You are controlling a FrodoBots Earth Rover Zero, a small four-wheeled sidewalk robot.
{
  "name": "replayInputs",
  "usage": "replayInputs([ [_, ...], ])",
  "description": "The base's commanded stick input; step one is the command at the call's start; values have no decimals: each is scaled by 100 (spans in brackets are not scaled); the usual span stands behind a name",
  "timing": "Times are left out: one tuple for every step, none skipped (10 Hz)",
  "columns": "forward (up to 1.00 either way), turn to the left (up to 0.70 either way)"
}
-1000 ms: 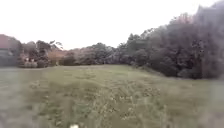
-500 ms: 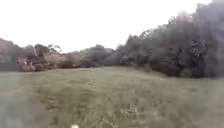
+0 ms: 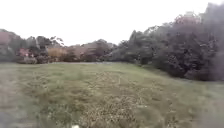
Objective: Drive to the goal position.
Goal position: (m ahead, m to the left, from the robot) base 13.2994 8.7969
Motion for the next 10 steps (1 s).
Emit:
replayInputs([
  [100, 40],
  [100, 40],
  [100, 40],
  [100, 40],
  [100, 40],
  [100, 40],
  [100, 40],
  [100, 40],
  [100, 40],
  [100, 40],
])
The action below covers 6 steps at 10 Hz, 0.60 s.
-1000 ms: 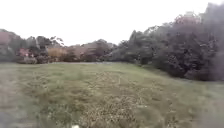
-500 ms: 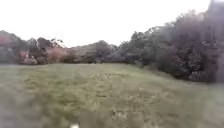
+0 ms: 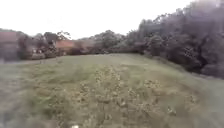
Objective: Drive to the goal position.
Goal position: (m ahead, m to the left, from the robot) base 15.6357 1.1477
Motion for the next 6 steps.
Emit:
replayInputs([
  [100, 8],
  [100, 4],
  [100, 0],
  [100, 0],
  [100, 0],
  [100, 0],
])
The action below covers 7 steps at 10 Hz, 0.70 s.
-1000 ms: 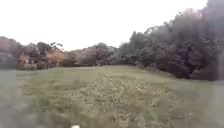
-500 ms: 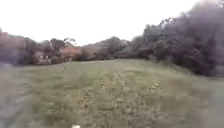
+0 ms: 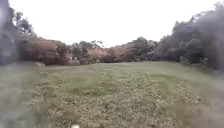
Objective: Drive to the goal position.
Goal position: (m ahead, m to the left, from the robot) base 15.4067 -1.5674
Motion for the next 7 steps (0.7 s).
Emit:
replayInputs([
  [100, 0],
  [100, 0],
  [100, 0],
  [100, 0],
  [100, 0],
  [100, 0],
  [100, 0],
])
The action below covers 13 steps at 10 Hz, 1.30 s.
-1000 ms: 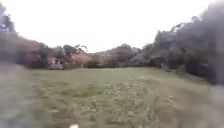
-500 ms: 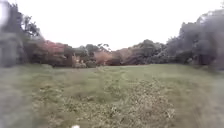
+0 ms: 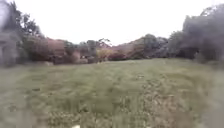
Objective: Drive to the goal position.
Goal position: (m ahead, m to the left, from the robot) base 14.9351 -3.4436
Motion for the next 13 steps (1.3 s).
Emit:
replayInputs([
  [100, 0],
  [100, 0],
  [100, 0],
  [100, 0],
  [100, 0],
  [100, 0],
  [100, 0],
  [100, 0],
  [100, 0],
  [100, 0],
  [100, 0],
  [100, 0],
  [100, -4],
])
